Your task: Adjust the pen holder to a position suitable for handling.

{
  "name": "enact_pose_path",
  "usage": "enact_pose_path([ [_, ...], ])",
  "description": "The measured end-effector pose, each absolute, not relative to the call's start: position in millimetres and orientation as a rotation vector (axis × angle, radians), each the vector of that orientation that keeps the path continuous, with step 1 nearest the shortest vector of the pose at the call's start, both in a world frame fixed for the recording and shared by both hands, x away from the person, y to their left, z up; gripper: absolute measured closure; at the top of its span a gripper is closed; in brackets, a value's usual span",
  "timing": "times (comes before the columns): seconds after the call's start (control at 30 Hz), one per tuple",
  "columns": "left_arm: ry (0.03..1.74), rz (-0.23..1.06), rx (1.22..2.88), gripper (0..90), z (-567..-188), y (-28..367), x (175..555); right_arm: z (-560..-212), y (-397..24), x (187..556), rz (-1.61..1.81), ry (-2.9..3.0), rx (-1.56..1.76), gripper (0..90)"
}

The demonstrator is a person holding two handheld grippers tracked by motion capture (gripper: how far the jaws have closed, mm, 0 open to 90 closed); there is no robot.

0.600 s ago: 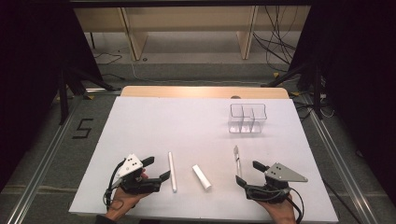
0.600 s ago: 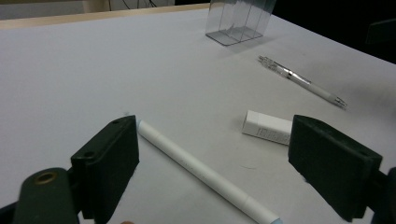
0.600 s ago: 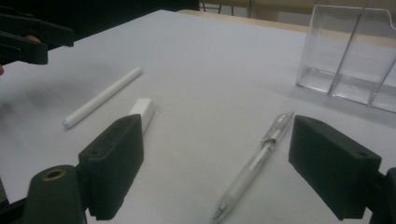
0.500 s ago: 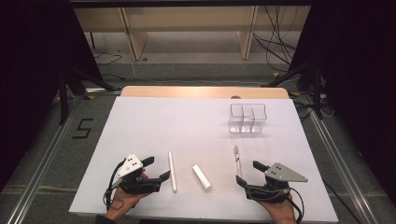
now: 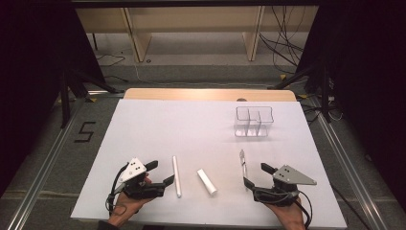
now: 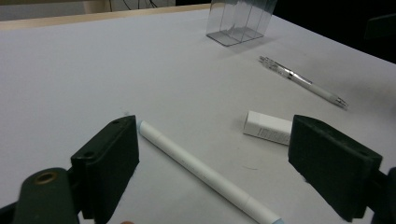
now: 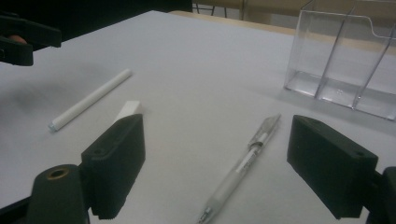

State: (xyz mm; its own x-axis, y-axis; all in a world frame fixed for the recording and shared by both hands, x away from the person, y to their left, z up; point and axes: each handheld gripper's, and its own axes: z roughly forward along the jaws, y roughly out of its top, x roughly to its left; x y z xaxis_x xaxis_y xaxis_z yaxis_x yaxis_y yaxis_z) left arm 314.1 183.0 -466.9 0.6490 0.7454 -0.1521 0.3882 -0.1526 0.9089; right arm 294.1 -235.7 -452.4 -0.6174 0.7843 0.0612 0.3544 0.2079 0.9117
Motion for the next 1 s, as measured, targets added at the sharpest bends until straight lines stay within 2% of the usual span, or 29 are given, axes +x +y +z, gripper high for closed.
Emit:
enact_pose_path([
  [0.57, 0.922, 0.41, 1.772, 15.7, -466.9, 183.6, 314.6, -438.9, -259.5, 322.4, 1.368, 1.985, 1.132, 25.5],
  [1.0, 0.925, 0.416, 1.773, 15.7, -467.1, 184.8, 315.3, -432.9, -280.0, 355.6, 1.304, 1.93, 1.205, 34.1],
])
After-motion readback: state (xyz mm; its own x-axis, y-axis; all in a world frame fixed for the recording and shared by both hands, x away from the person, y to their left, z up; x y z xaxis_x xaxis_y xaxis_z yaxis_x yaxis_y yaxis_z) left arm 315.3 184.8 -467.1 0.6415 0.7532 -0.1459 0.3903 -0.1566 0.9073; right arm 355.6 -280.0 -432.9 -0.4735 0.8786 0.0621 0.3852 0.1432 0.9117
